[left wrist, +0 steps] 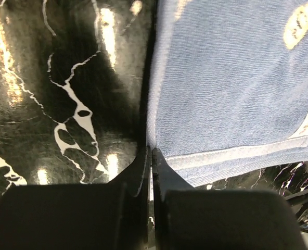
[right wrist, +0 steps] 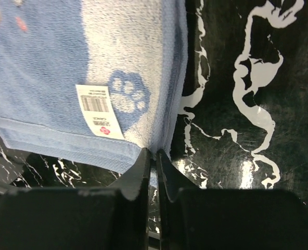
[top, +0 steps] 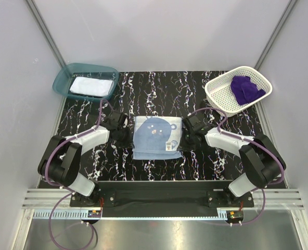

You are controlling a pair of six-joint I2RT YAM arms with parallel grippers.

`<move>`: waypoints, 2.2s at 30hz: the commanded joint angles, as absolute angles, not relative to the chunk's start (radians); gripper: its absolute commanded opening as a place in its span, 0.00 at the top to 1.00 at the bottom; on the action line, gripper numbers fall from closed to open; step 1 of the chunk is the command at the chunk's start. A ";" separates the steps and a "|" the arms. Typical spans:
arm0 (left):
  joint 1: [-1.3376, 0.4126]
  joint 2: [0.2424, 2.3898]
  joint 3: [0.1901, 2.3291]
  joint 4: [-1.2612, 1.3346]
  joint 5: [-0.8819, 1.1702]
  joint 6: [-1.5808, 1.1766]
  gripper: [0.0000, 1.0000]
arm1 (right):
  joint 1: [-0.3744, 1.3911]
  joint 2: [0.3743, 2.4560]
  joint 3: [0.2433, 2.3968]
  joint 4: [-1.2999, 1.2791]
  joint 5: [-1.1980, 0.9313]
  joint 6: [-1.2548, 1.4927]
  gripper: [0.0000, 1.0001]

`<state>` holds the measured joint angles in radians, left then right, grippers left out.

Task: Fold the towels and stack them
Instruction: Fold the towel

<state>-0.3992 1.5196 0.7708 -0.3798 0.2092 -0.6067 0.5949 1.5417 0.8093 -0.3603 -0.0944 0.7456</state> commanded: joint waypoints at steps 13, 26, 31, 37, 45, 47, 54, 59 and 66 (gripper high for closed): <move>-0.471 1.499 0.902 -0.488 0.135 -0.598 1.00 | 0.604 1.523 0.851 -0.383 -0.057 0.716 0.78; -0.477 1.514 0.899 -0.492 0.127 -0.578 0.84 | 0.604 1.543 0.864 -0.376 -0.063 0.707 1.00; -0.476 1.525 0.876 -0.454 0.156 -0.581 0.82 | 0.606 1.543 0.861 -0.368 -0.063 0.707 1.00; -0.476 1.539 0.865 -0.437 0.176 -0.592 0.96 | 0.606 1.537 0.862 -0.370 -0.064 0.706 1.00; -0.477 1.508 0.956 -0.557 0.129 -0.591 1.00 | 0.604 1.494 0.963 -0.475 -0.054 0.643 1.00; -0.479 1.447 0.991 -0.610 0.115 -0.603 1.00 | 0.604 1.453 0.988 -0.541 -0.054 0.630 1.00; -0.497 1.295 0.812 -0.554 0.143 -0.666 1.00 | 0.604 1.341 0.829 -0.475 -0.126 0.630 1.00; -0.511 1.298 0.625 -0.399 0.209 -0.735 1.00 | 0.606 1.367 0.677 -0.336 -0.166 0.687 1.00; -0.511 1.335 0.603 -0.380 0.184 -0.718 1.00 | 0.606 1.396 0.650 -0.310 -0.133 0.686 1.00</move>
